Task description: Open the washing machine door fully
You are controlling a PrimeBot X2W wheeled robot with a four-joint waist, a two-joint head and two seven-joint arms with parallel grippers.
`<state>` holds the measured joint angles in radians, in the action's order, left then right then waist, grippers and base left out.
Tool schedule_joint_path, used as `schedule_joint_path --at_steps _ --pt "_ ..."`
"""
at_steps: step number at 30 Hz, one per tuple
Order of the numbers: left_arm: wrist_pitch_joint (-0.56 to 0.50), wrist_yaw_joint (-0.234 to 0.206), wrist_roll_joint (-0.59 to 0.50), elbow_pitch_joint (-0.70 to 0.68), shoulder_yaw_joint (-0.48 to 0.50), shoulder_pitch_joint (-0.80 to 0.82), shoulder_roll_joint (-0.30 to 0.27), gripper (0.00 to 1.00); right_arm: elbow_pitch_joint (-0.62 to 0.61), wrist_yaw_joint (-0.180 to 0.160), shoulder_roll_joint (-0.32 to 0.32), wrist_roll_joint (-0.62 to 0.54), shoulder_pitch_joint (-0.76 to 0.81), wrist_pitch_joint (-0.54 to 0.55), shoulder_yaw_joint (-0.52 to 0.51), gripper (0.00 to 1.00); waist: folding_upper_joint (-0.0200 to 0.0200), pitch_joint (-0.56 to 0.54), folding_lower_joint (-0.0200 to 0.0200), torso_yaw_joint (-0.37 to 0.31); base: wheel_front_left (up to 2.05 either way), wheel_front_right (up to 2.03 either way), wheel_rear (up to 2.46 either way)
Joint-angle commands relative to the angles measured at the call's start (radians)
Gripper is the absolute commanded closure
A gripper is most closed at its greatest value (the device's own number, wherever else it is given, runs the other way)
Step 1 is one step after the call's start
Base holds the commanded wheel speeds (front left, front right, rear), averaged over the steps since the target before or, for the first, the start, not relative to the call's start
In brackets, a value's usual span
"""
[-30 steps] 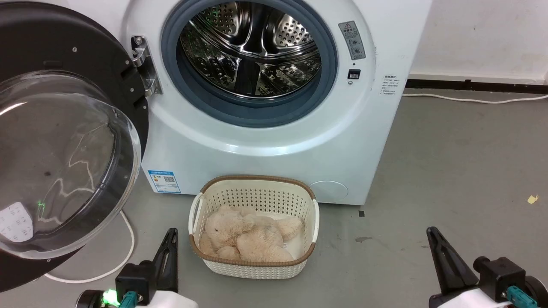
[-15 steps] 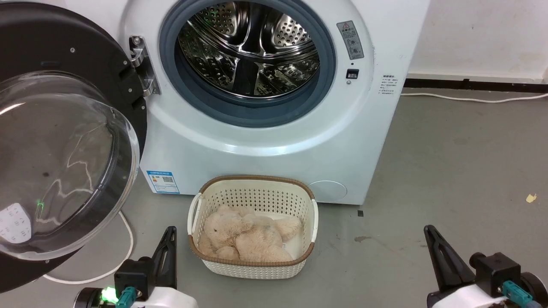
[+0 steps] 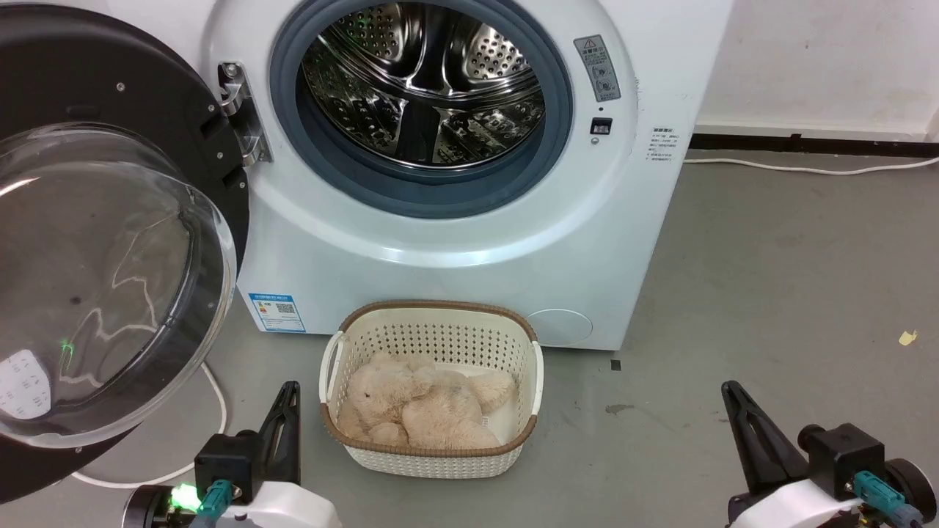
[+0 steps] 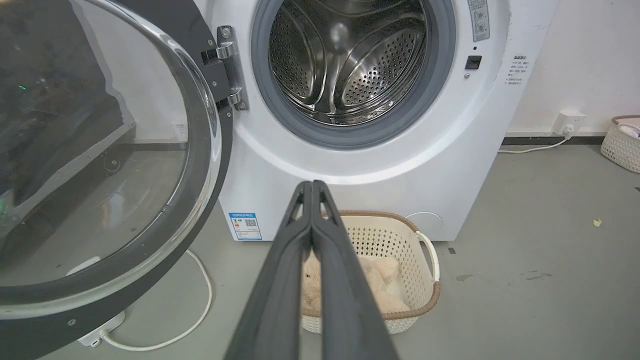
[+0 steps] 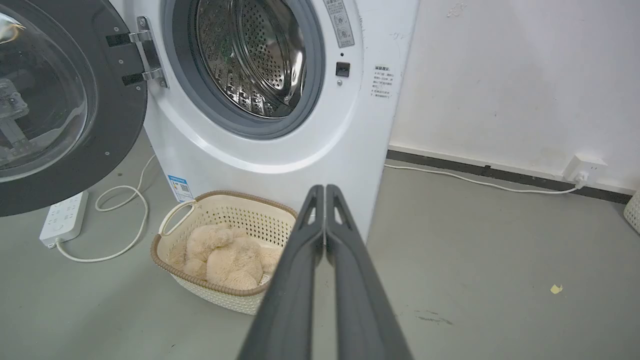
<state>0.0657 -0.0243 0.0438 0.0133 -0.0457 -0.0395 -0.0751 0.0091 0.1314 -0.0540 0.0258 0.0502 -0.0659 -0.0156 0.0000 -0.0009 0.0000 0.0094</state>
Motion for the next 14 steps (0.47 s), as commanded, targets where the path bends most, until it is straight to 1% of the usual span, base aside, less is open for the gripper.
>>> schedule_joint_path --at_steps 1,14 --pt "-0.008 0.004 -0.011 -0.005 0.008 0.015 0.005 1.0 -0.005 -0.001 0.003 -0.008 -0.02 0.008 0.003 1.0 0.0 0.0 0.0 -0.001 0.0 0.0 0.0" --pt "-0.035 0.013 -0.026 -0.009 0.026 0.026 0.014 1.0 -0.007 -0.001 0.003 -0.016 -0.034 0.035 0.009 1.0 0.0 0.0 0.0 -0.005 0.0 0.0 0.0"
